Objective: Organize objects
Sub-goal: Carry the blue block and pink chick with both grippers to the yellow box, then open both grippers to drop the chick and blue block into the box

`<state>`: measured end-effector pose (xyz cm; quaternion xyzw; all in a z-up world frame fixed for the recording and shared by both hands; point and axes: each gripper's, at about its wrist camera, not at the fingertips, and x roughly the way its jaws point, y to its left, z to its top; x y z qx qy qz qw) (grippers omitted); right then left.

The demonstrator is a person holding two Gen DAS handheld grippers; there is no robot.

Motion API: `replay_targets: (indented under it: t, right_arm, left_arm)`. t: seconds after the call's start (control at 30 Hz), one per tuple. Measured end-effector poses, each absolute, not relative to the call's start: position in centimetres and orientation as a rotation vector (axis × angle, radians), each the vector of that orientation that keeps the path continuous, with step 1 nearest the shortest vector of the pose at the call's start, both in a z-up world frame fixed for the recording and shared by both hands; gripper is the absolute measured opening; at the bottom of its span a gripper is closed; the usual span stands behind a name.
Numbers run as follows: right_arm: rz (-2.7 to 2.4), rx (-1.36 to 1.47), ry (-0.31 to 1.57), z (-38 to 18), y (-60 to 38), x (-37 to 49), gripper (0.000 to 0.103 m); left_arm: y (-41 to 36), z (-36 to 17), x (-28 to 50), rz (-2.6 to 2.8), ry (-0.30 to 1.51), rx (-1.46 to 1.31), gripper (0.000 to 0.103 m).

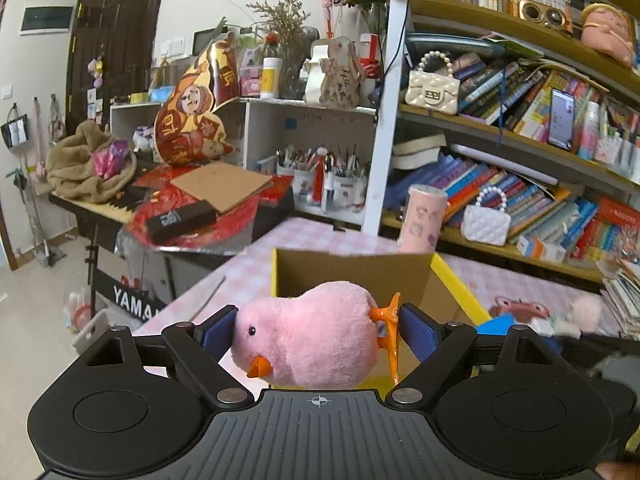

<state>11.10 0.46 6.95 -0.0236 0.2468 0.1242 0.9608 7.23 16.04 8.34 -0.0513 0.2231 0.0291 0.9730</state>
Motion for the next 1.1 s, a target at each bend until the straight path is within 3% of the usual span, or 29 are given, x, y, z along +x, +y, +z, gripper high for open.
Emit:
replay_targets:
  t: [0.43,0.8,0.93,1.1]
  right_arm:
    - [0.483,-0.499,0.666,2.2,3.2,26.0,0.038]
    - [0.571,-0.640,0.778,0.1,4.9,27.2,0.040]
    - [0.546,-0.615,0.736,0.6,4.5,26.8,0.053]
    - [0.501,-0.536,0.670,2.3,3.3,25.6,0.053]
  left_arm:
    - [13.4,3.8,20.6,0.048,0.658,-0.036,0.087]
    - [12.6,1.5,23.5,0.066,0.791,0.032,0.089]
    - [12.6,2.0,23.3,0.066,0.766,0.033,0.092]
    - [12.9,3.9,21.5,0.046,0.673,0.000,0.092]
